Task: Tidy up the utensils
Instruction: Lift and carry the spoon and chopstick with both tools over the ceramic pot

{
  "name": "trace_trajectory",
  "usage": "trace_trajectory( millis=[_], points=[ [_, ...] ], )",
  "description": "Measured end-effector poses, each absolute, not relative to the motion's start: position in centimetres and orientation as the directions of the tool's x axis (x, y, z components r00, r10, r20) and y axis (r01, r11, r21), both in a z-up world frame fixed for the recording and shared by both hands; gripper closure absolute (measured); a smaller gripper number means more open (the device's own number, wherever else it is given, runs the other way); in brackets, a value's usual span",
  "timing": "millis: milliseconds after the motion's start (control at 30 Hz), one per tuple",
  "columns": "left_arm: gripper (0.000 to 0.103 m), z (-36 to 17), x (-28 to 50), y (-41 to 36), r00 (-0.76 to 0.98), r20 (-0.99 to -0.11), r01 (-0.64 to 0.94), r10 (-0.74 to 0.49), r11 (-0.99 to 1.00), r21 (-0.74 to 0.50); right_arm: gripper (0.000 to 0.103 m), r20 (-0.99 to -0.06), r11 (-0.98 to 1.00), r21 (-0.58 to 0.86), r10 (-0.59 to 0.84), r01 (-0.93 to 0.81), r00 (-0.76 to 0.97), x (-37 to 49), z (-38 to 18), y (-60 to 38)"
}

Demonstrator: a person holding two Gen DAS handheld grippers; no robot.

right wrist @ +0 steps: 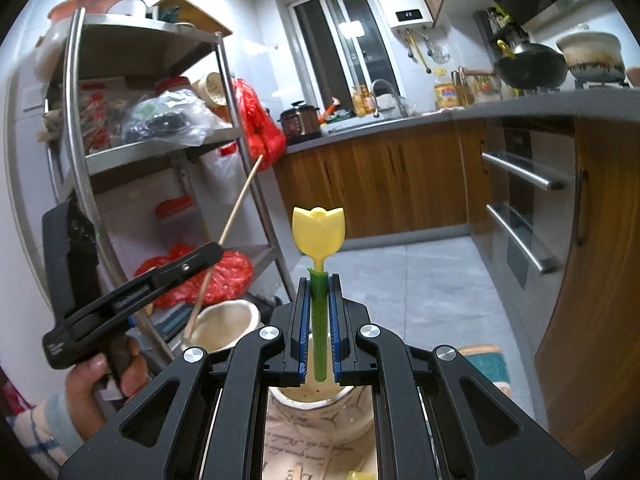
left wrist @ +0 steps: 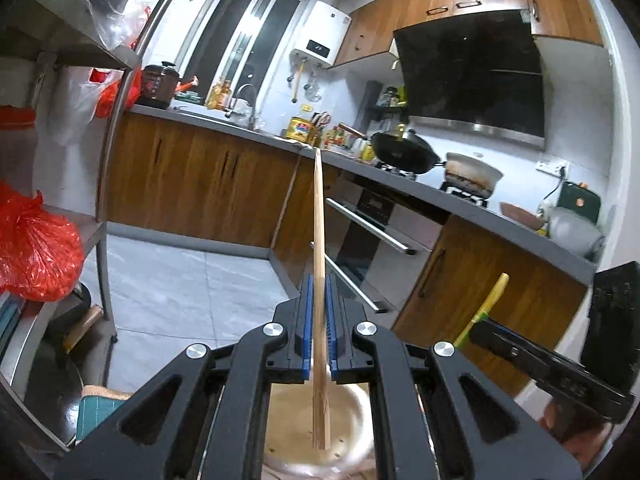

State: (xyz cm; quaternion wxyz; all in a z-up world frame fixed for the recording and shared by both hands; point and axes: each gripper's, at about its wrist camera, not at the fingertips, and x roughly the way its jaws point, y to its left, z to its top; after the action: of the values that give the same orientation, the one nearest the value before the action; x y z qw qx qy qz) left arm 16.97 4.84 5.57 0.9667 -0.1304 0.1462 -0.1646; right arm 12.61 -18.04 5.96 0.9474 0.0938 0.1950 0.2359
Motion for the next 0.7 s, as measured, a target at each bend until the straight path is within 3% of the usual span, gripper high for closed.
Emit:
trace_trajectory(
  millis=[700],
  points=[
    [0.097,2.8,13.0,3.4,0.914,-0.295,0.265,-0.278,0.961,-0.083,0.093,-0.480,0.901,0.239,0.434,-0.363,0.762,15.1,1.6,-16.2]
  ],
)
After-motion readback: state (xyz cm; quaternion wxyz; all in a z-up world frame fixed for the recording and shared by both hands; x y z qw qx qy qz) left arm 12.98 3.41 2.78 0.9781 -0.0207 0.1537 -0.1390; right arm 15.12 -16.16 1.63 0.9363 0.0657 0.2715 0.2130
